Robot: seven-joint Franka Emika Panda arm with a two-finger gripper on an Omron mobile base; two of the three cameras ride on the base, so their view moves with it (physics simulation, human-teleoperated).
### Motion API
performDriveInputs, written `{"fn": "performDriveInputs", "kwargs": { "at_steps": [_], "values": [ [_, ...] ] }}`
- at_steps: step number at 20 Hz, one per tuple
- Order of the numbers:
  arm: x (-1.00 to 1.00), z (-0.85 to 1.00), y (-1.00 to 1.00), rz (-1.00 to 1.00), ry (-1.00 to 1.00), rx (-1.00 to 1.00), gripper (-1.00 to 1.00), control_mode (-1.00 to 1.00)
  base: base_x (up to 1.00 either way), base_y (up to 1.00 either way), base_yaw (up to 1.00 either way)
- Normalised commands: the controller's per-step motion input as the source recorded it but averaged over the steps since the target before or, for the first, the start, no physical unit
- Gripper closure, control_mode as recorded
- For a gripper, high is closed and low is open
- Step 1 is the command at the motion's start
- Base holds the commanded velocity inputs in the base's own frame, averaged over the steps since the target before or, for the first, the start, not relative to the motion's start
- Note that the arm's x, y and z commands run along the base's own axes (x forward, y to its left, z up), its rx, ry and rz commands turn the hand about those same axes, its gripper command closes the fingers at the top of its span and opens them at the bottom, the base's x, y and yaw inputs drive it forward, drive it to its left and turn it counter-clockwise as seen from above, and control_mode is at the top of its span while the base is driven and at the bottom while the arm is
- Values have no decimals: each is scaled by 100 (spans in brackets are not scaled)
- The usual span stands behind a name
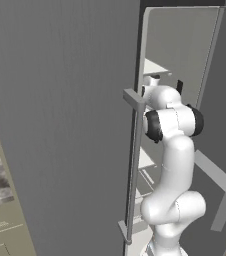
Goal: Store the hot dog in the freezer for long-term storage. Close the freezer door after placing the cooked food.
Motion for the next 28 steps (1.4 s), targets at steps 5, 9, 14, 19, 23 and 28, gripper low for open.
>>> {"fn": "performDriveInputs", "kwargs": {
  "at_steps": [5, 9, 14, 19, 23, 28],
  "values": [
    [3, -21, 0, 0, 0, 1, 100, -100, 0, 0, 0],
    [1, -21, 1, 0, 0, 0, -100, -100, 0, 0, 0],
    [0, -11, 0, -1, 0, 0, -100, -100, 0, 0, 0],
    [0, 0, 0, -4, -1, 0, -100, -100, 0, 0, 0],
    [-11, 0, 0, -6, -1, 0, -100, -100, 0, 0, 0],
    [-25, 0, 1, -6, -9, 0, -100, -100, 0, 0, 0]
  ]
}}
